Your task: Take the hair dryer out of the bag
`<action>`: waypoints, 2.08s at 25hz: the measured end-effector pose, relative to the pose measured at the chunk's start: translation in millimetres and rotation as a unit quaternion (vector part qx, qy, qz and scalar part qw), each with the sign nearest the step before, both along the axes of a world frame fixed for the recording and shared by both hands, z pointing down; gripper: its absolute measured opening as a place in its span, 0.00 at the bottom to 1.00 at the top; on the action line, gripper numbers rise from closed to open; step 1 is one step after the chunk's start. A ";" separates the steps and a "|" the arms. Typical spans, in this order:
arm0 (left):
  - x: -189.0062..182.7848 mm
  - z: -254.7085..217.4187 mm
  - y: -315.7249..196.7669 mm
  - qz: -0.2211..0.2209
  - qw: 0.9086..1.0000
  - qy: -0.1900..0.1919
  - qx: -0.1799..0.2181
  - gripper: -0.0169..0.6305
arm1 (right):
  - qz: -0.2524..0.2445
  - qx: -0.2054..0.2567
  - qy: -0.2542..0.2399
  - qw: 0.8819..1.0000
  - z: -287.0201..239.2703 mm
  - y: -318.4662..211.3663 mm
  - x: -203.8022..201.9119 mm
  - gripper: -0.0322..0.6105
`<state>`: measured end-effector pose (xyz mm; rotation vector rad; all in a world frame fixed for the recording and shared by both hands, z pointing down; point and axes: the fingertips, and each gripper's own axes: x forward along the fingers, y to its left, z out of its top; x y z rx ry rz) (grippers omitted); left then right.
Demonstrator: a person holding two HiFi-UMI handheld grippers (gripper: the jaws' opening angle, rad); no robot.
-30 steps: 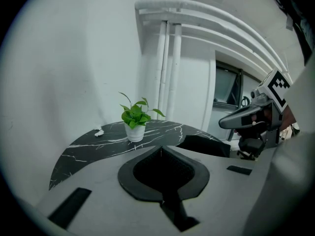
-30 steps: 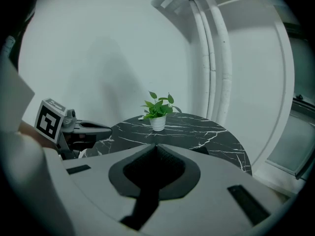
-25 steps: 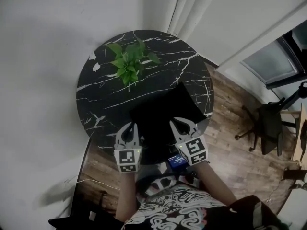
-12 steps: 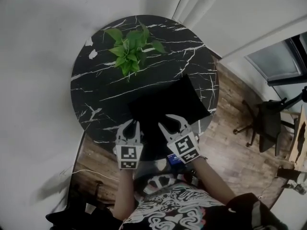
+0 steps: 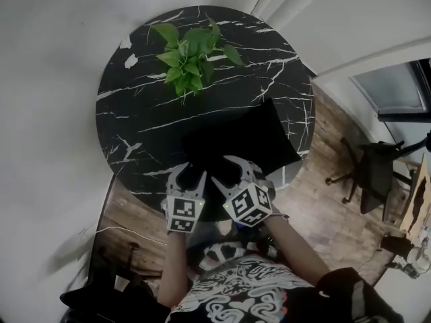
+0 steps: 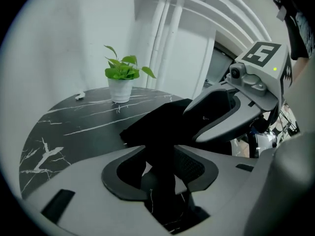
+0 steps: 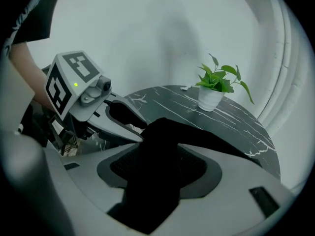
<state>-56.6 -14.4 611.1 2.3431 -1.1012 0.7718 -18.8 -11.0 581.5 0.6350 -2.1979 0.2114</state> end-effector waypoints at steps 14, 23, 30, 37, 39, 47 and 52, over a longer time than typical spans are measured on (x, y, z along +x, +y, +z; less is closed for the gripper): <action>-0.6 12.3 1.7 0.010 1.000 0.010 -0.020 0.29 | 0.026 -0.013 0.054 0.998 26.9 -13.7 13.0 0.21; -8.8 4.7 0.4 0.004 1.000 0.006 -0.005 0.29 | 0.042 -0.035 0.043 0.998 24.6 -18.2 15.9 0.16; -13.4 1.9 2.0 -0.005 1.000 0.002 -0.005 0.29 | 0.049 -0.060 0.031 0.996 21.0 -15.6 18.5 0.15; -10.4 -5.2 -2.3 -0.003 1.000 0.004 0.002 0.29 | 0.059 -0.065 0.014 0.996 14.0 -13.8 20.2 0.14; -9.6 -6.6 -3.1 -0.003 1.000 0.005 0.003 0.29 | 0.065 -0.061 0.008 0.996 9.1 -16.0 20.5 0.09; -5.2 -5.5 -2.6 0.001 1.000 0.013 -0.009 0.29 | 0.096 -0.068 -0.027 0.993 -4.6 -21.7 29.2 0.09; -1.2 0.4 -0.3 0.022 1.000 -0.004 -0.016 0.29 | 0.115 -0.064 -0.052 0.990 -15.6 -25.1 40.2 0.09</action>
